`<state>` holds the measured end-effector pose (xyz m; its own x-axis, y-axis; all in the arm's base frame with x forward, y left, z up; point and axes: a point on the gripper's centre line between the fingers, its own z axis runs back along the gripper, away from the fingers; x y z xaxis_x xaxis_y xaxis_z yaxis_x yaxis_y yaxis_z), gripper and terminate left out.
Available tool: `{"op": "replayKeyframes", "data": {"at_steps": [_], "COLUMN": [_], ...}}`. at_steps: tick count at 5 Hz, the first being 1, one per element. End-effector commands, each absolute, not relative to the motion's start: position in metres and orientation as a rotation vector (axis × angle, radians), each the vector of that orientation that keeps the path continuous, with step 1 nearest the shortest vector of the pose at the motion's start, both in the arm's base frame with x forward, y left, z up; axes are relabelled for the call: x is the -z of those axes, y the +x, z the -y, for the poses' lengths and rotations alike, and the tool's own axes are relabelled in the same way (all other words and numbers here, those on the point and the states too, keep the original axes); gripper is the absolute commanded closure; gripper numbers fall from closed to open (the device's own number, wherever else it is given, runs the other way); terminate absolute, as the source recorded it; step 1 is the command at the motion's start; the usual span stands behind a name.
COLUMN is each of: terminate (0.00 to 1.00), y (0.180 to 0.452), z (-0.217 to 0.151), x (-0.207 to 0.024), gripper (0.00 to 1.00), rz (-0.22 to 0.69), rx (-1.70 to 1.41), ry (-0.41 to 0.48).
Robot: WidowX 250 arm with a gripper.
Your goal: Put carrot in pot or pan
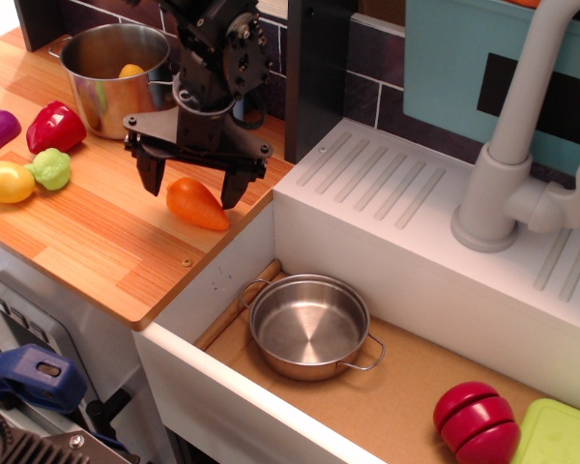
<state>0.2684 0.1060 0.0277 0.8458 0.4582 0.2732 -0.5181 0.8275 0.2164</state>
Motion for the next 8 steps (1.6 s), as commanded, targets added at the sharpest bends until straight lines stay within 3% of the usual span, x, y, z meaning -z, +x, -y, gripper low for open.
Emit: {"op": "replayKeyframes", "data": {"at_steps": [1,3,4,6,8], "terminate": [0.0,0.0,0.0,0.0,0.0], "y": [0.27,0.282,0.275,0.263,0.262], "z": [-0.115,-0.119,-0.111,-0.074,-0.035], "x": [-0.026,-0.015,-0.016,-0.046,-0.031], "gripper": [0.0,0.0,1.0,1.0,1.0], "rz": [0.263,0.238,0.223,0.171,0.179], "rx": [-0.541,-0.533,-0.531,-0.546,-0.516], "ry": [0.281,0.214,0.196,0.177,0.082]}}
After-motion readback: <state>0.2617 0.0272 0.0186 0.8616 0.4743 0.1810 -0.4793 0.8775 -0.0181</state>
